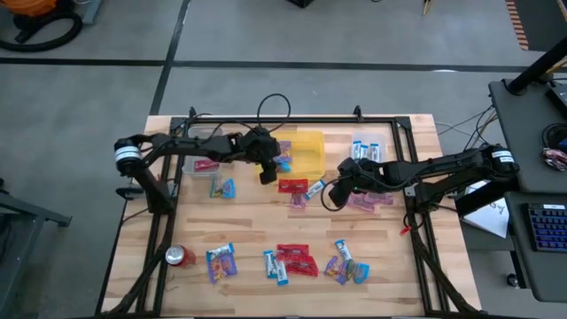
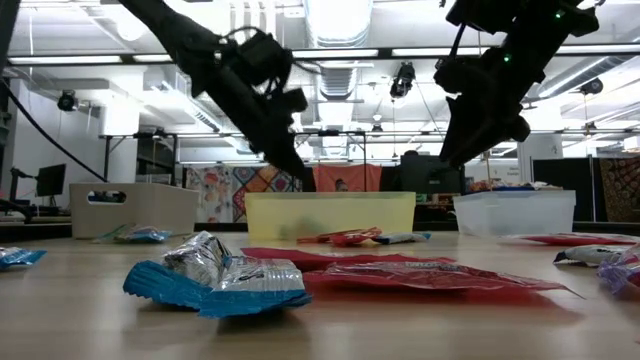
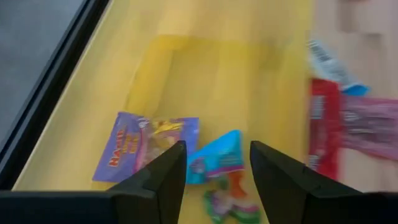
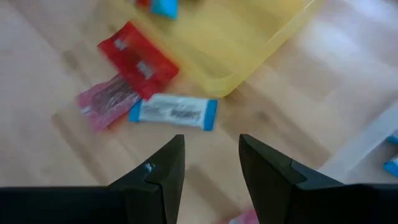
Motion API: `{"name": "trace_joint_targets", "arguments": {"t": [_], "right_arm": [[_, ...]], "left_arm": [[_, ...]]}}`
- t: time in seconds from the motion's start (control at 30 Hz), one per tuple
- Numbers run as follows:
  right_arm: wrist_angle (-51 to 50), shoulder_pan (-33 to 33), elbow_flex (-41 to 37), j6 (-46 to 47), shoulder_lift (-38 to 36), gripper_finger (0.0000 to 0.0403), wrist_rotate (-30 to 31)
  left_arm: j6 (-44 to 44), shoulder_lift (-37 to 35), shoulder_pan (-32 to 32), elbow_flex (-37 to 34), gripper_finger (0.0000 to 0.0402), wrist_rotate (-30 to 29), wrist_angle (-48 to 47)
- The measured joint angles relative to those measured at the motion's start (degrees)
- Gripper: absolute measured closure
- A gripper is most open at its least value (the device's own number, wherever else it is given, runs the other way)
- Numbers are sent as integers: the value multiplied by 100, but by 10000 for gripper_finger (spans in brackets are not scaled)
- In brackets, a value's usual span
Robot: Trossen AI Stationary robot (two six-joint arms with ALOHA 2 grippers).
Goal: Sort candy
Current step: Put the white chocolate into the transparent bin
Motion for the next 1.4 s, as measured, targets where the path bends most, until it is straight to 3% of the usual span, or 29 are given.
{"name": "trace_joint_targets", "arguments": {"t": [0.47, 0.67, 0.87, 1.13, 1.4], "right_arm": [[1037, 644, 96, 313, 419, 259, -1827], [949, 1023, 430, 923, 988, 259, -2216], [-128, 1373, 1108, 1598, 1755, 259, -2666], [-2411, 1768, 2199, 2394, 2723, 259, -2571], [-2600, 2039, 2479, 2840, 3163, 213, -2545]], "left_arm": [[-596, -1612, -1486, -693, 262, -65, 4], [-1044, -2437, -2202, -1255, 273, -1192, -16], [-1406, -3184, -2617, -1717, 279, -1513, 4], [-1552, -3705, -2659, -1975, 279, -1527, 26], [-1451, -3730, -2659, -2086, 279, -1527, 52]]}}
